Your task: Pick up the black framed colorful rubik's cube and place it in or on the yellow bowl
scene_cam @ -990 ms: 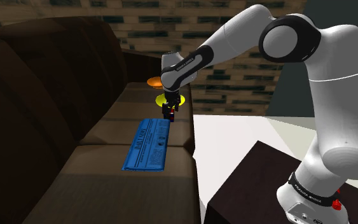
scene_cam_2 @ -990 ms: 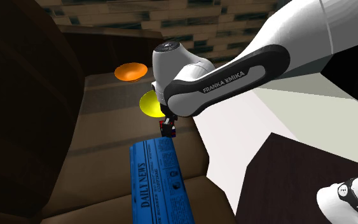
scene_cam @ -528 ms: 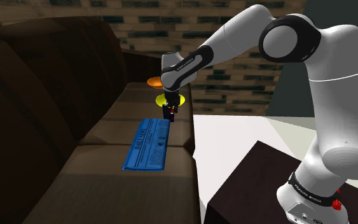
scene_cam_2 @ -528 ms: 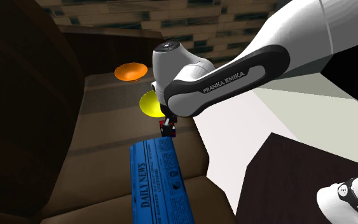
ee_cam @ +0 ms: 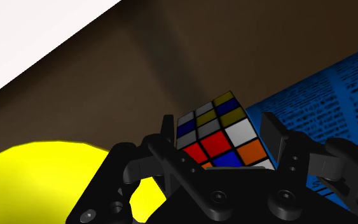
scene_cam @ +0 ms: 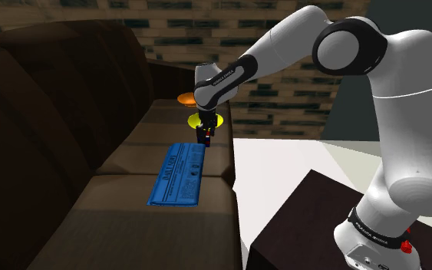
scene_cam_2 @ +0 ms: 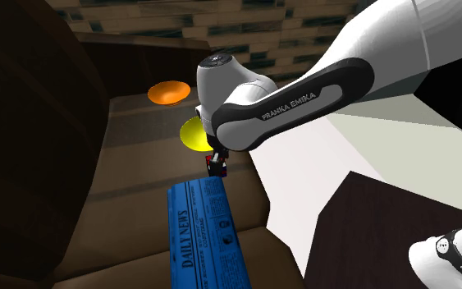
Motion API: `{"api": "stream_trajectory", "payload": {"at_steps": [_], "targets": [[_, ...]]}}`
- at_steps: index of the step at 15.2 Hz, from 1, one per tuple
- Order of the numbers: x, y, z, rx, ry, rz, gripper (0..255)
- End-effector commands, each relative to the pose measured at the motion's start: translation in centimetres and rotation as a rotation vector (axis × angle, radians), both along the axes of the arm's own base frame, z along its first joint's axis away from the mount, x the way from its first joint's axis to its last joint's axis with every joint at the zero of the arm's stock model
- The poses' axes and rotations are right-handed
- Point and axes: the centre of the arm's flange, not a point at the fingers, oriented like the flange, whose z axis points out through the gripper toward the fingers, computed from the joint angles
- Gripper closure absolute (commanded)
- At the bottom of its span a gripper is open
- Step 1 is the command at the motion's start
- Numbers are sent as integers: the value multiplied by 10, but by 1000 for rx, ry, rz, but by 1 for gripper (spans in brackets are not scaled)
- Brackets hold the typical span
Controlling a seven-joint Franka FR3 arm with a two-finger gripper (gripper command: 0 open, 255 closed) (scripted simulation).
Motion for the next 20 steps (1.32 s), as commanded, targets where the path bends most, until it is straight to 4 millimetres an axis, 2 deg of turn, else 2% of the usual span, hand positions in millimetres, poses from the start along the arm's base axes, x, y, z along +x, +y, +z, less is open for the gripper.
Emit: {"api": "stream_trajectory", "payload": {"at_steps": [1, 20], "targets": [[0, 0, 5, 0, 0, 0, 255], [0, 0, 105, 0, 0, 0, 255]]}}
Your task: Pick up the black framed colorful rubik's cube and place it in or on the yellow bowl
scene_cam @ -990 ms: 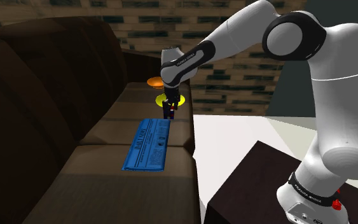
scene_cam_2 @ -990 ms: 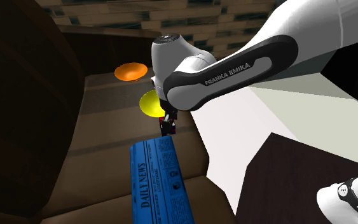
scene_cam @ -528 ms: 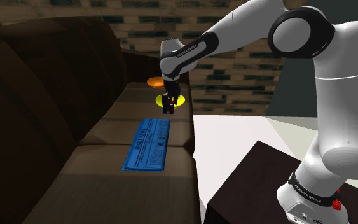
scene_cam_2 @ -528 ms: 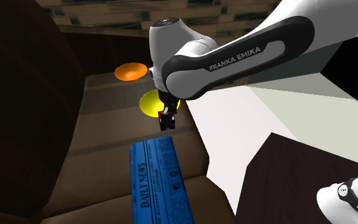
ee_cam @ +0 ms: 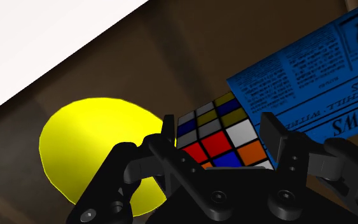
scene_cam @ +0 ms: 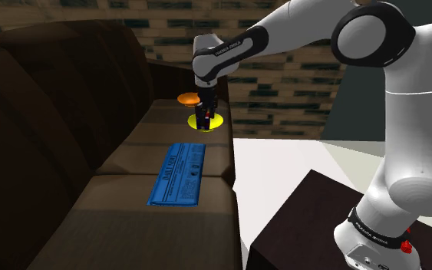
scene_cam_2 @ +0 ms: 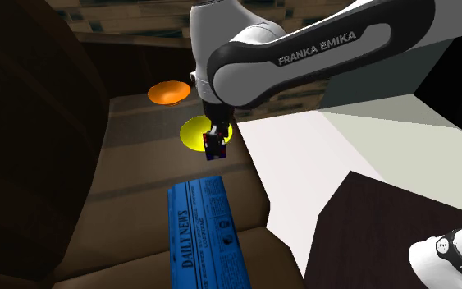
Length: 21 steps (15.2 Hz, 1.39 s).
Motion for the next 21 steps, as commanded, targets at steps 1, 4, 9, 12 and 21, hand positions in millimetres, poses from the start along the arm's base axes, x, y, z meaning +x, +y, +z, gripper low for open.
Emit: {"api": "stream_trajectory", "payload": {"at_steps": [1, 4, 9, 12, 21], "targets": [[0, 0, 12, 0, 0, 0, 255], [0, 0, 27, 0, 0, 0, 255], [37, -38, 32, 0, 0, 0, 255], [64, -66, 35, 0, 0, 0, 255], [108, -111, 14, 0, 0, 0, 255]]}}
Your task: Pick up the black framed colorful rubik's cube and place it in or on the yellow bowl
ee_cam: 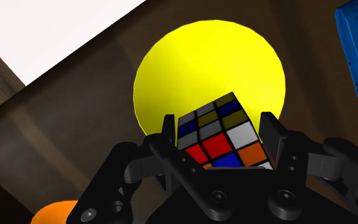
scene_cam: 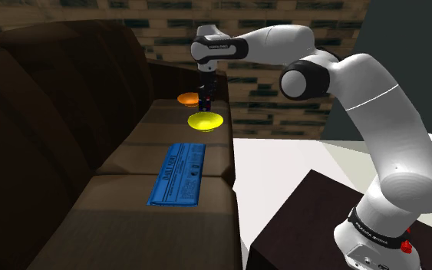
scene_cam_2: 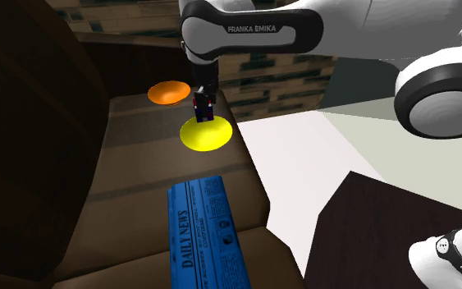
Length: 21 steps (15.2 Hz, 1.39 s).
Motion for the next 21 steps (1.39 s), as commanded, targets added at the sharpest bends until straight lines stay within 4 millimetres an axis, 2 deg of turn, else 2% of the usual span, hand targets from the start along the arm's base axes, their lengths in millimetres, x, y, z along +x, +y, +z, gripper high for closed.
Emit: {"api": "stream_trajectory", "payload": {"at_steps": [1, 10, 18, 19, 21], "targets": [[0, -1, -11, 0, -1, 0, 255], [0, -1, -58, 0, -1, 0, 255], [0, -1, -61, 0, -1, 0, 255], [0, -1, -61, 0, -1, 0, 0], [0, -1, -61, 0, -1, 0, 0]]}}
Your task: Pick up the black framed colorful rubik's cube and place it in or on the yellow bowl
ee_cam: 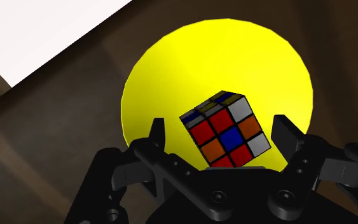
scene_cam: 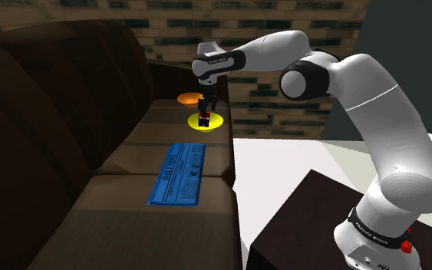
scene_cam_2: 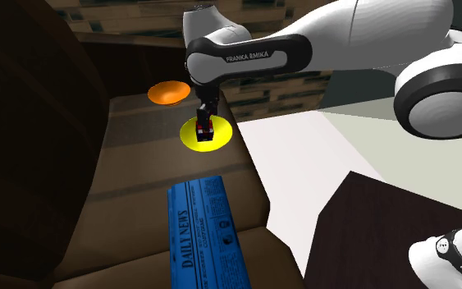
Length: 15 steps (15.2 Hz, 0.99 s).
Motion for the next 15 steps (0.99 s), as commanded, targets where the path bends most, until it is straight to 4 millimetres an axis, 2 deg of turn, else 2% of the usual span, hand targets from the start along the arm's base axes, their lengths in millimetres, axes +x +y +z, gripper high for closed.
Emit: {"api": "stream_trajectory", "payload": {"at_steps": [1, 3, 7, 15], "targets": [[0, 0, 0, 0, 0, 0, 0], [0, 0, 0, 0, 0, 0, 0], [0, 0, 50, 0, 0, 0, 0], [0, 0, 50, 0, 0, 0, 0]]}}
